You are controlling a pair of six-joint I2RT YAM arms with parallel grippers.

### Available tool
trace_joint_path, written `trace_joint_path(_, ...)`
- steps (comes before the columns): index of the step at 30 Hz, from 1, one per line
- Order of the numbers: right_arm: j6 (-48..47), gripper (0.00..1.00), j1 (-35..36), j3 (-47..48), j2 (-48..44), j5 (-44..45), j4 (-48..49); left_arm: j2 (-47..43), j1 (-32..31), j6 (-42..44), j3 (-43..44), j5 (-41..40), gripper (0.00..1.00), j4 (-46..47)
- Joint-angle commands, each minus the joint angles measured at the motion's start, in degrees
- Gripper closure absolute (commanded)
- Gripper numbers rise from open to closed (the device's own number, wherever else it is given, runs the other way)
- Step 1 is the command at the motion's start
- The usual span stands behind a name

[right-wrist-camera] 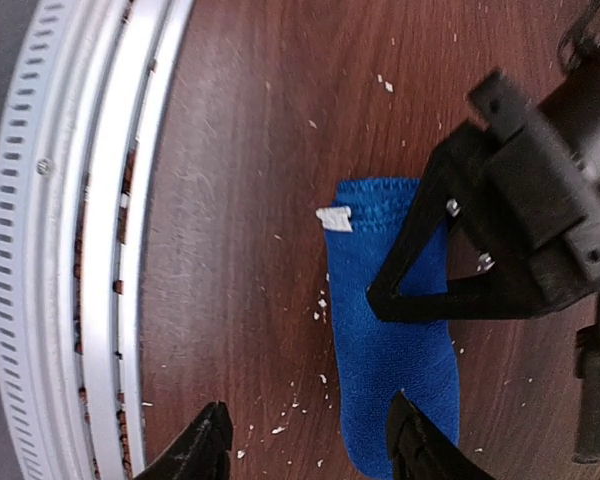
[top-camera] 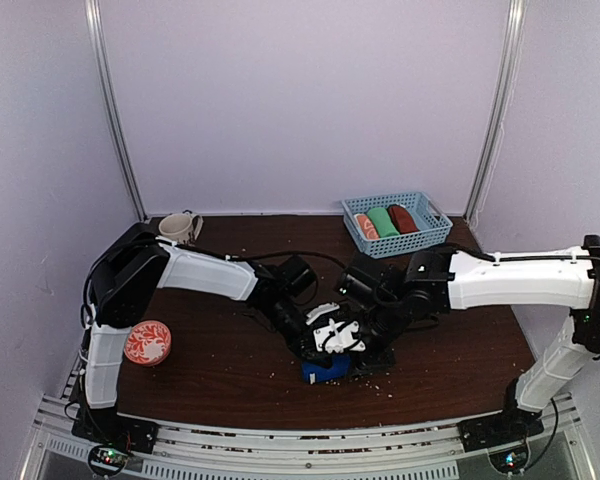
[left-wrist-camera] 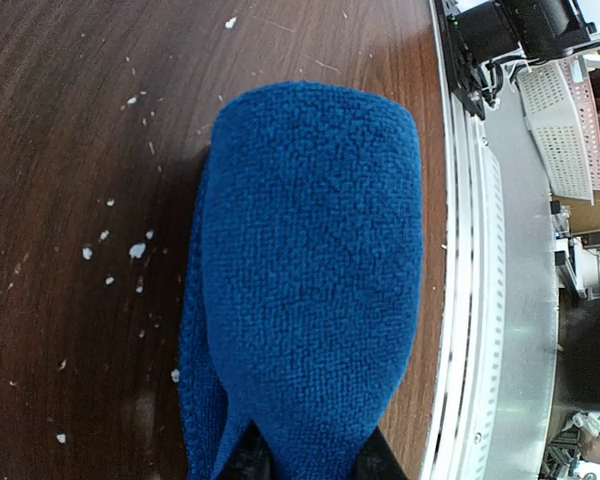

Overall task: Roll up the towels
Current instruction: Pick up the towel from the center of the board.

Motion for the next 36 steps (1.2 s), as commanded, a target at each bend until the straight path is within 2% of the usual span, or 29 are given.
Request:
trace_joint_path(1, 2.78, 0.45, 0.56, -4.55, 2.04, 8.91, 11.21, 4.71, -0.03, -0.41, -3.31, -5.77, 0.86, -7.08)
trace_joint_path(6, 1.95, 0.43, 0.63, -8.53, 2.87, 13.14, 18.17, 4.94, 0.06, -0.35, -3.48, -5.78, 0.86, -7.08)
trace_joint_path(12, 1.14, 0.39, 0.71, -9.01, 6.74, 10.90, 19.55, 5.38, 0.23, -0.17, -3.48, -5.10, 0.86, -6.79)
trace_joint_path(21, -0.49, 0.41, 0.68, -10.52, 11.91, 12.76, 21.64, 5.28, 1.22, 0.52, -3.61, -4.86, 0.85, -6.99)
trace_joint_path(33, -1.68, 0.52, 0.70, -10.66, 18.19, 9.80, 18.85, 1.65, 2.32, 2.17, -2.78, -1.13, 0.57, -6.73)
trace_joint_path(34, -1.67, 0.53, 0.69, -10.45, 18.73, 9.67, 18.47, 1.29, 2.68, 2.06, -2.90, -1.12, 0.40, -6.59)
trace_joint_path(35, -1.65, 0.54, 0.67, -10.25, 19.11, 9.50, 18.10, 0.86, 3.02, 2.03, -2.99, -1.06, 0.29, -6.49)
trace_joint_path(36, -1.64, 0.55, 0.71, -10.09, 19.55, 9.35, 17.70, 0.58, 3.37, 1.91, -3.22, -1.10, 0.25, -6.28)
